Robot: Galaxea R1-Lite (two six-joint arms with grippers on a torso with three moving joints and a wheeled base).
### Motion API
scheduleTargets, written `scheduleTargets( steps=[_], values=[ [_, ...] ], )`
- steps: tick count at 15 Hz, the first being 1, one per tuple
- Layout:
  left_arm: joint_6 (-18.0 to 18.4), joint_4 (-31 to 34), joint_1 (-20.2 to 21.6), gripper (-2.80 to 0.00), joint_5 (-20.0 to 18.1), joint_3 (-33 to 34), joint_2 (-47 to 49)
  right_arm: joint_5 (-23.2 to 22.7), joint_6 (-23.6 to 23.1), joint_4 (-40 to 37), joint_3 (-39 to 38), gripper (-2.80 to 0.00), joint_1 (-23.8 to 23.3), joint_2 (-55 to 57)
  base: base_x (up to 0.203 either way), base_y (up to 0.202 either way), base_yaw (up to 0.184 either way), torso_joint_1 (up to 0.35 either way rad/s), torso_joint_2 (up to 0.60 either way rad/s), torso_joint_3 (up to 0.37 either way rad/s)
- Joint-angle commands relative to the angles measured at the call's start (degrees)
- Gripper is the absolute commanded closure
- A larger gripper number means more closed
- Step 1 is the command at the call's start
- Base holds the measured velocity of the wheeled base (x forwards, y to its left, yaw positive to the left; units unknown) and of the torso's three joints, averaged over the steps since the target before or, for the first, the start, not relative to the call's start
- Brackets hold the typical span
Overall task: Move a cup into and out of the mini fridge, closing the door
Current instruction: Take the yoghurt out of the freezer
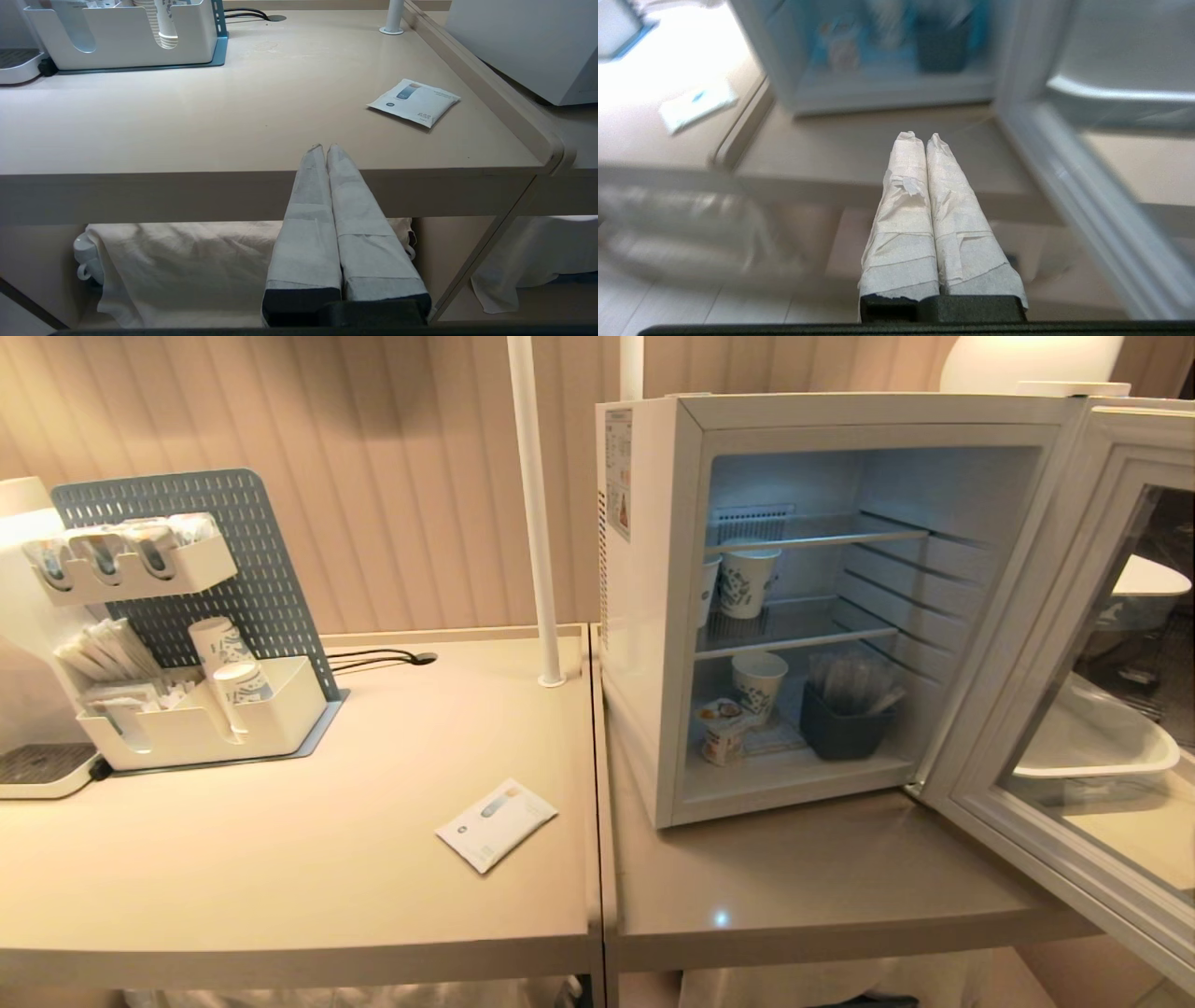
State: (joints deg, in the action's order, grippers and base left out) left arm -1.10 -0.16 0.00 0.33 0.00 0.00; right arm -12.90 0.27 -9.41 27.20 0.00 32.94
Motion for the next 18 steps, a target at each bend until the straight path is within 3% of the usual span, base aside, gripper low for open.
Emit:
scheduleTargets(
  steps=[1, 2, 3, 6, 8, 12, 18],
  values=[
    [-0.13, -0.02, 0.00, 0.00, 0.02, 0.00, 0.09, -3.29, -0.06, 1.93, 0.62, 0.00, 0.04, 18.25, 0.000, 0.000, 0.000, 0.000, 0.00, 0.000],
    [-0.13, -0.02, 0.00, 0.00, 0.02, 0.00, 0.09, -4.15, -0.14, 4.05, 0.54, -0.94, 0.07, 23.81, 0.000, 0.000, 0.000, 0.000, 0.00, 0.000],
    [-0.13, -0.02, 0.00, 0.00, 0.02, 0.00, 0.09, -4.85, -0.17, 7.66, 0.27, -2.80, 0.22, 29.60, 0.000, 0.000, 0.000, 0.000, 0.00, 0.000],
    [-0.15, -0.02, 0.00, 0.00, 0.02, 0.00, 0.09, -7.58, -0.25, 28.10, -2.82, -2.80, 3.12, 43.58, 0.000, 0.000, 0.000, 0.000, 0.00, 0.000],
    [-0.22, -0.02, 0.00, 0.00, 0.02, 0.00, 0.09, -8.65, 0.04, 39.62, -3.92, -2.80, 7.90, 51.87, 0.000, 0.000, 0.000, 0.000, 0.00, 0.000],
    [-0.22, -0.02, 0.00, 0.00, 0.02, 0.00, 0.09, -7.54, 3.29, 51.21, -0.32, -2.80, 15.77, 64.70, 0.000, 0.000, 0.000, 0.000, 0.00, 0.000],
    [-0.40, -0.02, 0.00, 0.00, 0.02, 0.00, 0.09, 3.98, 5.11, 73.49, 1.61, -2.80, 21.07, 81.83, 0.000, 0.000, 0.000, 0.000, 0.00, 0.000]
  ],
)
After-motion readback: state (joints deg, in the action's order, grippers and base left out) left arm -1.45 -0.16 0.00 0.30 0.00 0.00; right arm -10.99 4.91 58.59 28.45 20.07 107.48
